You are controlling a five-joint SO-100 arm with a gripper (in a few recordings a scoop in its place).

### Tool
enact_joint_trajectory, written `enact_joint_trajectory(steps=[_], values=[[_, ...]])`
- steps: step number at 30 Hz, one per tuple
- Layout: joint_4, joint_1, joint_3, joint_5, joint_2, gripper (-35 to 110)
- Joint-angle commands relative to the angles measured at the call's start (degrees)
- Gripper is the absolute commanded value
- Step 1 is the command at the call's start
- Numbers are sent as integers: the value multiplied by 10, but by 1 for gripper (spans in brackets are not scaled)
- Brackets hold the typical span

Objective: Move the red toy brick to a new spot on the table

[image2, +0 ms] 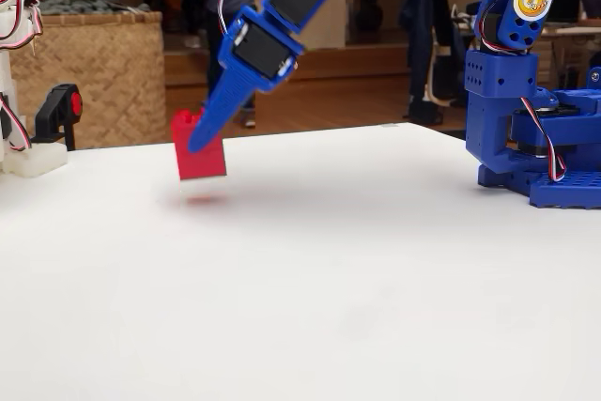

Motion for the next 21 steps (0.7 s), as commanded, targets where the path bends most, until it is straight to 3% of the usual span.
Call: enact_joint_trajectory(steps=[1, 6, 11, 21], values=[[142, 102, -165, -39, -6, 0], [197, 285, -185, -80, -26, 0], [171, 456, -149, -121, -65, 0], [114, 579, -80, -119, -127, 0]])
